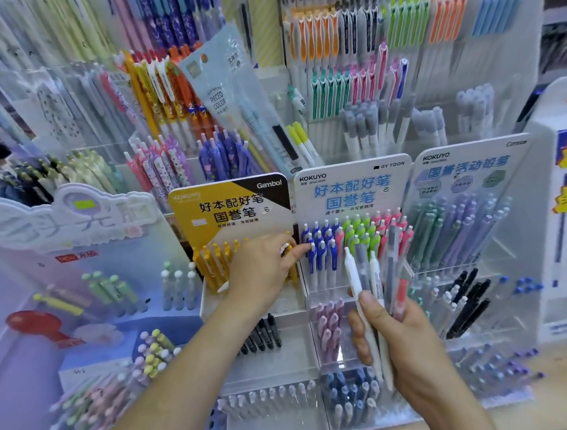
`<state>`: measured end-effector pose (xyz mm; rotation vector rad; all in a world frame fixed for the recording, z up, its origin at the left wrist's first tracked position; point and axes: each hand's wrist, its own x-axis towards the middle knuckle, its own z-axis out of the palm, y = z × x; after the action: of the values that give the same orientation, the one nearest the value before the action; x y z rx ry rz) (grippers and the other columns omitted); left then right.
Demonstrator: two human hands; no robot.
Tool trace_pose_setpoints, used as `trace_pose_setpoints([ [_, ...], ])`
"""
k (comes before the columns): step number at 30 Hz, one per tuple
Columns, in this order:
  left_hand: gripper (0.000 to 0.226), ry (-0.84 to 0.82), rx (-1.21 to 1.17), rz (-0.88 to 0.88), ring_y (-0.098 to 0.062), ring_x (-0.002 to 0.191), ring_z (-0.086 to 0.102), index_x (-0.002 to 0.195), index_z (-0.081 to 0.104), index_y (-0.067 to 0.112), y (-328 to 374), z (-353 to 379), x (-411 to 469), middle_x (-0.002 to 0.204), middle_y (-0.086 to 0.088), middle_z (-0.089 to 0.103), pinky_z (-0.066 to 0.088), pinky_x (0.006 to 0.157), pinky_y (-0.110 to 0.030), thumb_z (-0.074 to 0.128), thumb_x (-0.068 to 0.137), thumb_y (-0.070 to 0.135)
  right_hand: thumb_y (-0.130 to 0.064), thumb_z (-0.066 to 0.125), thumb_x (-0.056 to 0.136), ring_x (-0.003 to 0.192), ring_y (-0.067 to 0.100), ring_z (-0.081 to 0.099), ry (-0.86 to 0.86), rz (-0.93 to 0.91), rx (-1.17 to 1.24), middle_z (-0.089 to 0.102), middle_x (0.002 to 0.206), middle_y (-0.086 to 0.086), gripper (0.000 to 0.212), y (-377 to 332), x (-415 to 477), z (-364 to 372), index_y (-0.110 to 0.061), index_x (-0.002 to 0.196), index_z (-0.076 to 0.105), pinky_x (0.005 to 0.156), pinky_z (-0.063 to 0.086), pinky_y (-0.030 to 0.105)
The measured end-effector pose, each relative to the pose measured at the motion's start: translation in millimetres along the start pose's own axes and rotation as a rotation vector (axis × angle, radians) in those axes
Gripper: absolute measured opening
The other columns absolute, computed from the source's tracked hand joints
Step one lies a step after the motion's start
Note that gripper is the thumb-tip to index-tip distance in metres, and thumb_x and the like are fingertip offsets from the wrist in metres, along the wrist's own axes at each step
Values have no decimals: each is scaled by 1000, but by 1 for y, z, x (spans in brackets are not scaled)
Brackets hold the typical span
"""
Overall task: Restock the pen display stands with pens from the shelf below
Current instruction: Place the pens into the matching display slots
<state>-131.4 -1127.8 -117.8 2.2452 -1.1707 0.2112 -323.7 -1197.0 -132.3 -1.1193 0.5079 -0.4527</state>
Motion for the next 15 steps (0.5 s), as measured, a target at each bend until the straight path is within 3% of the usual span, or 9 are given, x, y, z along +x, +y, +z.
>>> trace_pose_setpoints([
  [3,37,-169,-59,-95,-15,76,62,91,72,16,5,-10,6,77,1,70,43,70,-31,55,92,49,-30,60,85,41,19,46,10,3,5,53,58,13,30,-1,-2,-2,-7,65,60,38,41,24],
  [6,22,-340,-131,-171,-11,62,56,84,71,23,4,-18,11,71,5,66,42,59,-26,60,91,40,-30,60,85,41,18,47,16,8,-2,53,58,12,30,-3,-2,-4,-5,68,59,38,41,24],
  [12,29,-229,-58,-200,-15,59,57,76,71,18,5,-14,13,63,-1,65,43,57,-29,66,87,44,-31,61,84,43,18,48,-1,25,-23,55,59,10,28,-7,1,-6,-4,78,59,41,42,25],
  [15,42,-155,81,-176,-17,55,52,63,61,16,6,-9,9,53,1,55,34,49,-28,63,85,52,-30,61,85,44,18,47,-9,36,-30,55,60,10,26,-7,3,-5,-5,77,59,41,42,25],
])
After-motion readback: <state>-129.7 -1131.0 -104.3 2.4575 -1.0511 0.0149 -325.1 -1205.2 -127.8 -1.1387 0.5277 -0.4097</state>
